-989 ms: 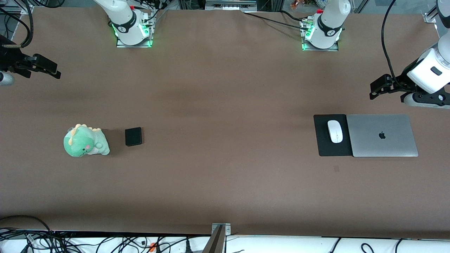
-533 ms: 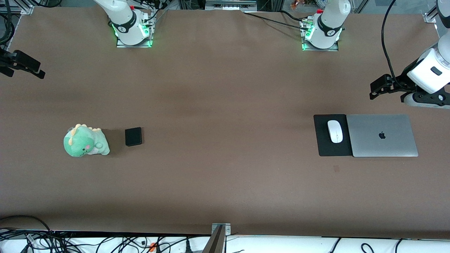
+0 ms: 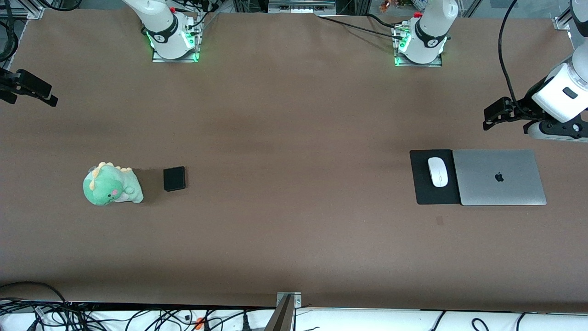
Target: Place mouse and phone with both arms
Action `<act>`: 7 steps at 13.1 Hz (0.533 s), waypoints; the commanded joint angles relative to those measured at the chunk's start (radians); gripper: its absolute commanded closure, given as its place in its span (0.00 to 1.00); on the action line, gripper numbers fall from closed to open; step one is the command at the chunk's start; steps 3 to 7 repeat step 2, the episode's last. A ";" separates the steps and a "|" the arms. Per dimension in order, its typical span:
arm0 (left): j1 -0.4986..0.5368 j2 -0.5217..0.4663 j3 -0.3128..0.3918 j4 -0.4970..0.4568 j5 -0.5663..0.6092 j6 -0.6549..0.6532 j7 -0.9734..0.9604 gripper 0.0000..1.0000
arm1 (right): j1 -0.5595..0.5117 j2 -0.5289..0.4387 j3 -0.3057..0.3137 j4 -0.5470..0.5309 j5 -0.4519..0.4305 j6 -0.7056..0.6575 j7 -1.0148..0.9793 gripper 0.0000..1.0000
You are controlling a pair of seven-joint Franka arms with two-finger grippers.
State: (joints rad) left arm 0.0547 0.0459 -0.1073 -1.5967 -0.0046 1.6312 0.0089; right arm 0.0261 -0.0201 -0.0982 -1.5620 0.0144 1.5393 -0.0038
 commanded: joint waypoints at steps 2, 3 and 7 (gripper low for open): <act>0.008 -0.003 -0.002 0.006 -0.025 0.001 0.017 0.00 | -0.005 0.008 0.014 0.025 0.004 -0.005 0.011 0.00; 0.008 -0.003 -0.002 0.006 -0.025 0.001 0.017 0.00 | -0.005 0.008 0.014 0.025 0.004 -0.005 0.011 0.00; 0.008 -0.003 -0.002 0.006 -0.025 0.001 0.017 0.00 | -0.005 0.008 0.014 0.025 0.004 -0.005 0.011 0.00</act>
